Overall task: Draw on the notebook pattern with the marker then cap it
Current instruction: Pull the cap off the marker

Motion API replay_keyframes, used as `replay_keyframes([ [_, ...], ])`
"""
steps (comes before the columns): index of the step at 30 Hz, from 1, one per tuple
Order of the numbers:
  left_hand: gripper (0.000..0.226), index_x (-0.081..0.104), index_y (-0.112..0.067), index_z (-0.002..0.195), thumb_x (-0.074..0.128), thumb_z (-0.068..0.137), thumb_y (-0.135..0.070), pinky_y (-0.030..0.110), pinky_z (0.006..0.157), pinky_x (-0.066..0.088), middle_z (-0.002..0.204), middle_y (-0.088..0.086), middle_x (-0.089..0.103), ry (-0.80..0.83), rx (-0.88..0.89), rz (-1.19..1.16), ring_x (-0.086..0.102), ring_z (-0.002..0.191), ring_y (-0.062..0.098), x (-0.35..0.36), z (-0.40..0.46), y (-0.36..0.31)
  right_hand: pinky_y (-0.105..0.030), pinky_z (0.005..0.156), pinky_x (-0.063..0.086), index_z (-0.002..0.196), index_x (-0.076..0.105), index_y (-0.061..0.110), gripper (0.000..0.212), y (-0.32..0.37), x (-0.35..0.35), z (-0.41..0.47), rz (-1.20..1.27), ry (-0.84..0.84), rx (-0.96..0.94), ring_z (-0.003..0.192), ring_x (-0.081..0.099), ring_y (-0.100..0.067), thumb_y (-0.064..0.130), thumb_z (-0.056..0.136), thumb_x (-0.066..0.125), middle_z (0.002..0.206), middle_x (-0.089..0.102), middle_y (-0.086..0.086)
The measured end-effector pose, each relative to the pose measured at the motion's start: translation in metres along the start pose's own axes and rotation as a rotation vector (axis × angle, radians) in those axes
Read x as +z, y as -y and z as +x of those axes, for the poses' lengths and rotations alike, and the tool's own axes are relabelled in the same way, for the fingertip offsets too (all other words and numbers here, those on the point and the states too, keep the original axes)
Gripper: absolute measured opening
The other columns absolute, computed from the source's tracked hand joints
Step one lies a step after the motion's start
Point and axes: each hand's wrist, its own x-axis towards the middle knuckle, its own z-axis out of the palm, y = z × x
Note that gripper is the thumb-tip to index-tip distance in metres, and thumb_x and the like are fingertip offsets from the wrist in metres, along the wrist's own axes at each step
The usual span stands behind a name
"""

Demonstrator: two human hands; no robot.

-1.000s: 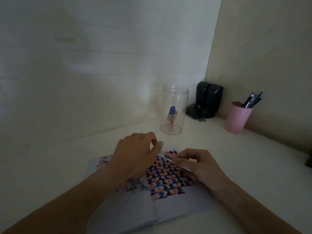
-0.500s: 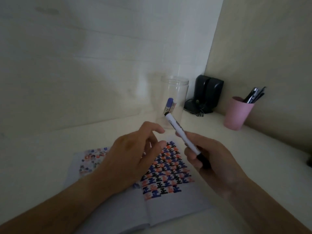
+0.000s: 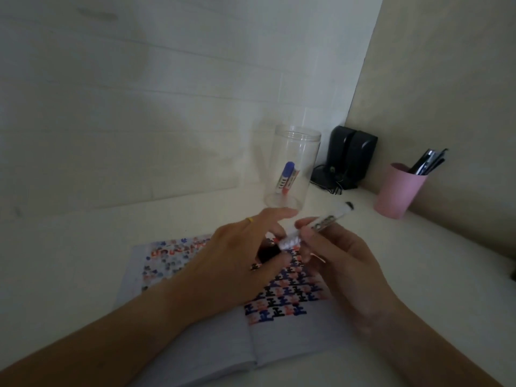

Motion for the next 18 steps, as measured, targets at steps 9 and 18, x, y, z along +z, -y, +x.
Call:
replay_keyframes([
  [9,0.028,0.052,-0.026,0.099,0.031,0.102,-0.045,0.028,0.064,0.046,0.08,-0.009,0.06,0.091,0.026,0.185,0.056,0.067,0.011,-0.001,0.0,0.0,-0.024,0.057,0.051,0.08,0.077,0.002,0.027,0.002,0.0,-0.002,-0.03,-0.069,-0.05,0.059,0.06,-0.016,0.025,0.088,0.066,0.067,0.07,-0.01],
  [18,0.041,0.05,-0.023,0.063,0.038,0.097,-0.041,0.024,0.043,0.027,0.053,-0.009,0.032,0.196,-0.478,-0.873,0.027,0.044,0.012,-0.028,0.006,0.014,-0.018,0.048,0.048,0.075,0.077,0.011,0.017,0.021,-0.042,0.007,0.24,-0.328,-0.086,0.056,0.054,-0.01,0.018,0.085,0.065,0.067,0.063,-0.004],
])
